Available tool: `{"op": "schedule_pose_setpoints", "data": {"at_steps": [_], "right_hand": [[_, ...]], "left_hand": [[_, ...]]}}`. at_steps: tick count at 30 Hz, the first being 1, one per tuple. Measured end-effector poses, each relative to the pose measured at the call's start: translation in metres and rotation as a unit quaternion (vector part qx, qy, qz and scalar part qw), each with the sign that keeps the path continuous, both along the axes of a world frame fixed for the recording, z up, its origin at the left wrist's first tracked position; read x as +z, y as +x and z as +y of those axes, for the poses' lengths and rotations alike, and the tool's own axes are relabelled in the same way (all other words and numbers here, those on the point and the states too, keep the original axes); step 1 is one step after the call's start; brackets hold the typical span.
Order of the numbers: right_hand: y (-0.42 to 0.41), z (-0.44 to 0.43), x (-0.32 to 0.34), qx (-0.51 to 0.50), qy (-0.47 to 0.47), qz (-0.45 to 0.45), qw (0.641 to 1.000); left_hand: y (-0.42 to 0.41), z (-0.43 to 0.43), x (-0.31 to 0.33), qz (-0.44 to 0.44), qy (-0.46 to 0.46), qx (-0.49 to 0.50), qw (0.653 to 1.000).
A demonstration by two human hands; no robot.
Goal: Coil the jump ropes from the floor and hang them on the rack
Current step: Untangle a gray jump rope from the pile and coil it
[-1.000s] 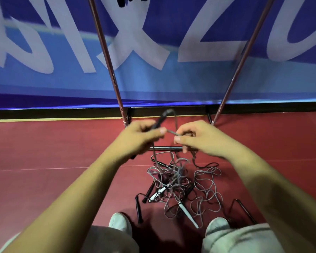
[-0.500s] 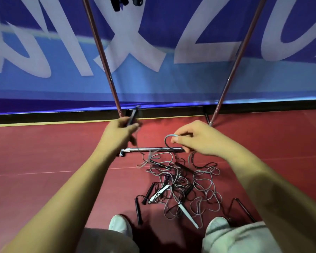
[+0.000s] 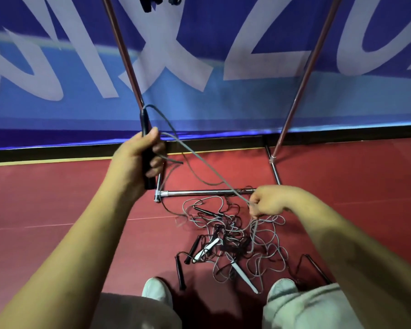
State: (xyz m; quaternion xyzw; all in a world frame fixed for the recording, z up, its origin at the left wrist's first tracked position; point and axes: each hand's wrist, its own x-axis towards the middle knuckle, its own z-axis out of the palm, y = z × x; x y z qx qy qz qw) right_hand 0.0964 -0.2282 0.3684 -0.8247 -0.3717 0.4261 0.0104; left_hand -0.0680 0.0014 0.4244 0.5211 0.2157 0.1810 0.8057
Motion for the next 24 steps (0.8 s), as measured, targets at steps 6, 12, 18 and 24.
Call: {"op": "schedule_pose_setpoints", "data": {"at_steps": [6, 12, 18, 24], "right_hand": [[-0.019, 0.014, 0.021, -0.040, 0.212, 0.123, 0.969], [-0.037, 0.031, 0.029, -0.061, 0.301, 0.124, 0.944], [-0.021, 0.021, 0.023, -0.051, 0.262, 0.088, 0.960], [-0.008, 0.011, 0.007, -0.075, 0.208, 0.068, 0.973]], "left_hand": [[-0.005, 0.006, -0.027, 0.318, 0.381, 0.058, 0.866], [0.000, -0.034, -0.018, 0.229, 0.296, -0.264, 0.889], [0.000, -0.030, -0.014, 0.102, 0.159, -0.199, 0.962], [0.000, -0.002, -0.010, 0.056, 0.090, -0.027, 0.994]]}}
